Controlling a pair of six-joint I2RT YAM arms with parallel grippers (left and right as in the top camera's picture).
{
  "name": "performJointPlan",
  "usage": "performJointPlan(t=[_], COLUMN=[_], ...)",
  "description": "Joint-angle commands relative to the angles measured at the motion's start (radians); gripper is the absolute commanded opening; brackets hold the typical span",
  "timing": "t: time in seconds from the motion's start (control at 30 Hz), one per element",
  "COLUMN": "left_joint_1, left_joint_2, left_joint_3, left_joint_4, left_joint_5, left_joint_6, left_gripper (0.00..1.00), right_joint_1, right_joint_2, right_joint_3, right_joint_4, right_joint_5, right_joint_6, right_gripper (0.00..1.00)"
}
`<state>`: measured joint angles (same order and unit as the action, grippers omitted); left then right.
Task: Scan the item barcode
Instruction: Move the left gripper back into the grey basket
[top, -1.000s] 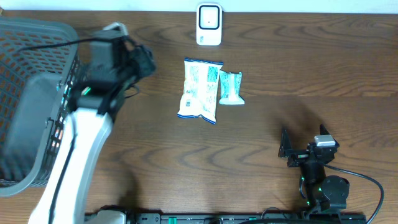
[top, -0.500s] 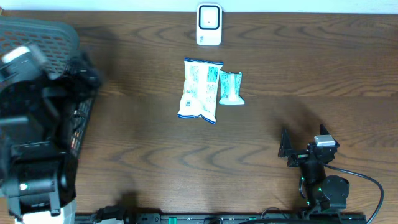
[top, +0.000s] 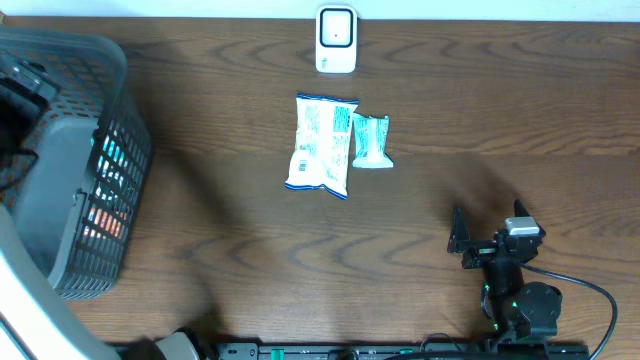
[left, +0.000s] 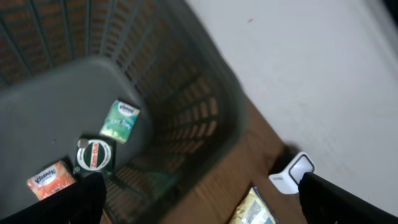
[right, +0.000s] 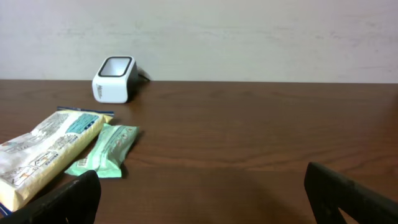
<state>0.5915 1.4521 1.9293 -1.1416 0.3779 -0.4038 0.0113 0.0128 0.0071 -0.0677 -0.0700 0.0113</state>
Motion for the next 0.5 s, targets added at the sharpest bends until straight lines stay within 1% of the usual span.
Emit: performJointPlan(t=[0.0, 0.13, 0.23, 0.37, 0.4, 0.47], left_joint_1=[0.030, 0.039, 0.039, 0.039, 0.039, 0.039], left_joint_2=[0.048, 0.085, 0.117, 0.158, 0.166, 0.186], left_joint_3=[0.023, 0.016, 0.016, 0.012, 0.010, 0.005], left_joint_4=[-0.030, -0.045, -0.093, -0.203, -0.219, -0.241], left_joint_5=[0.055, -0.061, -0.169, -0.433, -0.469, -0.492], left_joint_6=[0.030, 0.028, 0.008, -0.196, -0.223, -0.250], left_gripper=[0.98, 0.98, 0.98, 0.98, 0.98, 0.98], right_joint_1=[-0.005, -0.005, -0.005, -0.005, -0.005, -0.005], right_joint_2=[-0.005, -0.005, -0.005, -0.005, -0.005, -0.005], right_joint_3=[-0.001, -0.001, -0.001, -0.001, -0.001, -0.001], right_joint_4=[-0.004, -0.004, -0.004, -0.004, -0.004, -0.004], right_joint_5=[0.008, 0.008, 0.008, 0.008, 0.008, 0.008], right_joint_6=[0.010, 0.010, 0.010, 0.010, 0.010, 0.010], right_gripper=[0.99, 0.99, 0.99, 0.99, 0.99, 0.99])
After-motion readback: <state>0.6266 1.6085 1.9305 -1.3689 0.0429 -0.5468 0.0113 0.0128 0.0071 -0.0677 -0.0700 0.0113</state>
